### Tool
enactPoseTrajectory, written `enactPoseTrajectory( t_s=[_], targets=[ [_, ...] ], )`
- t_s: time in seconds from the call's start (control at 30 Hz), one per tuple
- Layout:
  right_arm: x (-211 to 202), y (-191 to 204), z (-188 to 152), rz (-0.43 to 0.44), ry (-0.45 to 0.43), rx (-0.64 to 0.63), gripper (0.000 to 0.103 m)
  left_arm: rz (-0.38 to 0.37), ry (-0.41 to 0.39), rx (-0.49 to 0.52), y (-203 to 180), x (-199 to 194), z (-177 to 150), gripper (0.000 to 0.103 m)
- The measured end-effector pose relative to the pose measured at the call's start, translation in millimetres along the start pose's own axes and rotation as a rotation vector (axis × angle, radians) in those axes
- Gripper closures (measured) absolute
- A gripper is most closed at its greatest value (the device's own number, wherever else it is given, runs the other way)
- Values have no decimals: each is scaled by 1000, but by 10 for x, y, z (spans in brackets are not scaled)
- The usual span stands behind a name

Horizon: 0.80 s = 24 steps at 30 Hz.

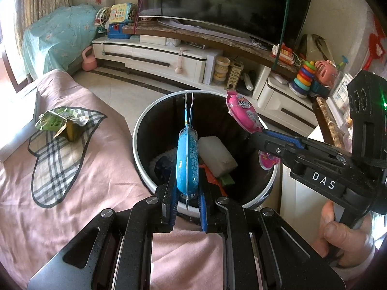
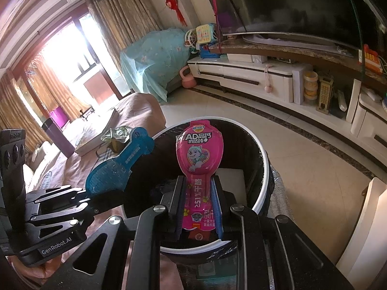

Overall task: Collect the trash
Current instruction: 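Carry both toy brushes over the bin and open both tools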

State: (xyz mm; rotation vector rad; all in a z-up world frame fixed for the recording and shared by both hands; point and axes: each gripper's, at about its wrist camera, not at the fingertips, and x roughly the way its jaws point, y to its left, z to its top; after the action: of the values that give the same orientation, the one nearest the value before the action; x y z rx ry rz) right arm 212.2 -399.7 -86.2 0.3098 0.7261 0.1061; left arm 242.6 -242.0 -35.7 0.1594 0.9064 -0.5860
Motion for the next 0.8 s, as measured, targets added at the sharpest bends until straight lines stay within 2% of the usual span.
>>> enactPoseTrajectory(
  t_s=[0.8],
  targets=[
    [107, -85, 31, -19, 31, 1, 83, -6, 24, 7, -12, 114, 1, 90]
  ],
)
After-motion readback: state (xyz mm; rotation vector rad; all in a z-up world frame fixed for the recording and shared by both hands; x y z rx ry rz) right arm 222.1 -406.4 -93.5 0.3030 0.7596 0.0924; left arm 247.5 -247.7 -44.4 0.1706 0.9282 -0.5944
